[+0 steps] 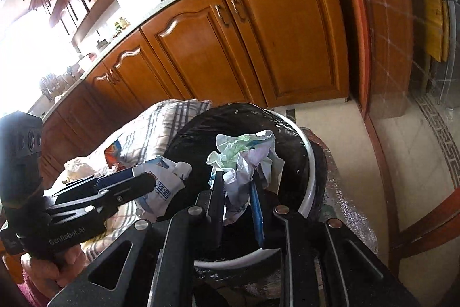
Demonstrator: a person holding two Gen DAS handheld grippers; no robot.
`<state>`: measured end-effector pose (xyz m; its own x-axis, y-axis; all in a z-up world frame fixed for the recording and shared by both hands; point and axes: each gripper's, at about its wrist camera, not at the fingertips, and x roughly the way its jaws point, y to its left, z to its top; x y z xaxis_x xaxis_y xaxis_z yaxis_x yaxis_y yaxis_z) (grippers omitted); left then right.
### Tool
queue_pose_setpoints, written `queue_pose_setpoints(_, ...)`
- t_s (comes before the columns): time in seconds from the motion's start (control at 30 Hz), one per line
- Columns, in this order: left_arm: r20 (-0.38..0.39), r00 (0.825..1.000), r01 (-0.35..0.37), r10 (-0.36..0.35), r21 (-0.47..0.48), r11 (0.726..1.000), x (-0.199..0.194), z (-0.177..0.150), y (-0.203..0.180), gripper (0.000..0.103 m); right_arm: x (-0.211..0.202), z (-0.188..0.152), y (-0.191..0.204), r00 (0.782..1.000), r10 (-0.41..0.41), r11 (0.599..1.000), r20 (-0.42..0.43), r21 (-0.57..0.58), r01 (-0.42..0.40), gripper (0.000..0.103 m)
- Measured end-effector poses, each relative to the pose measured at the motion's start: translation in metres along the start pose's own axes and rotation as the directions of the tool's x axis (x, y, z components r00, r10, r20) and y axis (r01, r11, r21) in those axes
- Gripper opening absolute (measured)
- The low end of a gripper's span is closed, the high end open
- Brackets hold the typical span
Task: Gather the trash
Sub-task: 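Carry the paper to the bin and open the left gripper to drop it, then move the right gripper to the yellow foam net and grasp it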
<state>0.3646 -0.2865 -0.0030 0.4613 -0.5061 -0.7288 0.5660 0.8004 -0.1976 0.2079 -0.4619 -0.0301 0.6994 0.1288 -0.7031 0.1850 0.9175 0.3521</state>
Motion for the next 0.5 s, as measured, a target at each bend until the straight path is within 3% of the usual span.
queue_pose_setpoints(0.07,-0.001,1.000,-0.001,0.001,0.008,1.000,0.004,0.002,-0.003,0.053,0.001,0.000,-0.003,1.000,-0.004,1.000,-0.002,0.013,0.004,0.034)
queue_pose_setpoints(0.1,-0.001,1.000,-0.004,0.004,0.012,1.000,0.004,0.002,-0.004,0.055,0.001,0.000,-0.005,1.000,-0.004,1.000,-0.001,0.022,0.004,0.050)
queue_pose_setpoints(0.13,0.005,1.000,-0.007,0.007,0.014,1.000,0.003,0.001,-0.005,0.059,0.001,0.000,-0.006,1.000,-0.002,1.000,0.003,0.027,0.002,0.057)
queue_pose_setpoints(0.27,0.034,0.999,0.002,-0.002,0.010,1.000,-0.011,-0.015,-0.017,0.068,-0.005,-0.002,-0.008,1.000,0.004,0.999,0.025,0.044,-0.005,0.060)
queue_pose_setpoints(0.5,0.079,0.997,0.012,-0.010,-0.024,1.000,-0.034,-0.037,-0.012,0.071,-0.024,-0.014,-0.007,0.994,0.025,0.995,0.103,0.095,-0.034,0.075)
